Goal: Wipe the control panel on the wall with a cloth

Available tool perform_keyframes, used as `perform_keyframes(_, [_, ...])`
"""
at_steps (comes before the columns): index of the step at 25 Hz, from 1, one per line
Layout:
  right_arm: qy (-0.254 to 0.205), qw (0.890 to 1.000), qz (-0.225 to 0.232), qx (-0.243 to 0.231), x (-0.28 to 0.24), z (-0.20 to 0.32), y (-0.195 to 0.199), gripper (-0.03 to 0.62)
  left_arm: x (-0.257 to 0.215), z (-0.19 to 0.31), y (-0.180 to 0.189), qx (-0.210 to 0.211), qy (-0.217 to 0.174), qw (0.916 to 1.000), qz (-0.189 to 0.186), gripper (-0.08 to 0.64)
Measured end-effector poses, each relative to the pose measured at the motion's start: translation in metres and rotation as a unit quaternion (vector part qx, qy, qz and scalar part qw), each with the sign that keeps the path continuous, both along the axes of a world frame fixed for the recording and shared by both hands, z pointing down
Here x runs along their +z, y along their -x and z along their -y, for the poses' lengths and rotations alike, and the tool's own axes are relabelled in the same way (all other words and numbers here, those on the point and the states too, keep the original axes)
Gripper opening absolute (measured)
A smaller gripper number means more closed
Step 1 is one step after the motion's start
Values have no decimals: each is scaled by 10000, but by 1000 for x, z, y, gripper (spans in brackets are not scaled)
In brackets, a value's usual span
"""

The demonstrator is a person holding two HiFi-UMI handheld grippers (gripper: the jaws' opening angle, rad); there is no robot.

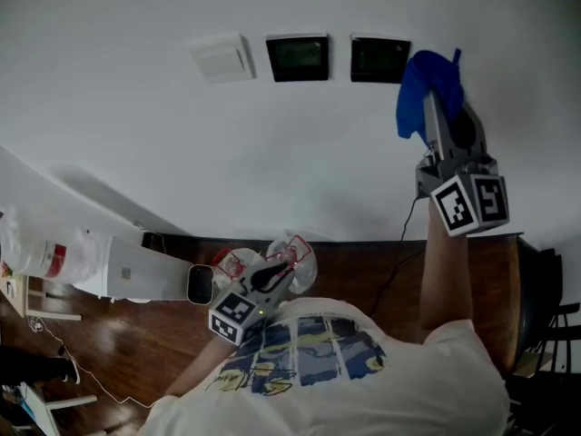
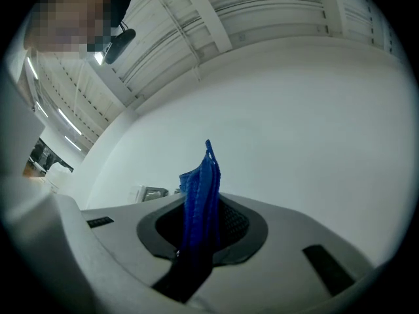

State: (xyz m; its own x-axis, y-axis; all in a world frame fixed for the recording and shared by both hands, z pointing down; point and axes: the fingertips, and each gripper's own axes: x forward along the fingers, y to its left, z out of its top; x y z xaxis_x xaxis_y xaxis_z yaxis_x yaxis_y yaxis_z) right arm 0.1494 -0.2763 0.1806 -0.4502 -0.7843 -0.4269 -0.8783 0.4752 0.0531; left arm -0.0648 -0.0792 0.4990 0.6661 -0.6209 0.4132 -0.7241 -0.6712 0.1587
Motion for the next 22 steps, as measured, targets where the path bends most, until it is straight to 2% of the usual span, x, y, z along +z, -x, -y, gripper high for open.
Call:
perform_keyframes(4, [-27, 9988, -257, -417, 3, -28, 62, 94, 0, -7, 13, 222, 16, 9997, -50, 61])
perform_keyframes(8, [-36, 9954, -484, -826, 12, -41, 132, 94, -2, -15, 39, 223, -78, 9997, -99, 61])
perform_keyframes(12, [-126, 9939, -521, -965, 6, -39, 184, 94, -7, -19, 63, 171, -270, 9994, -97, 61])
perform_keyframes(17, [-107, 9945, -521, -905, 3, -14, 222, 94, -10, -21, 85, 141, -380, 9992, -51, 61])
perform_keyframes(22, [10, 9956, -589, -735, 6, 10, 238, 94, -12, -21, 94, 100, -427, 9990, -79, 61])
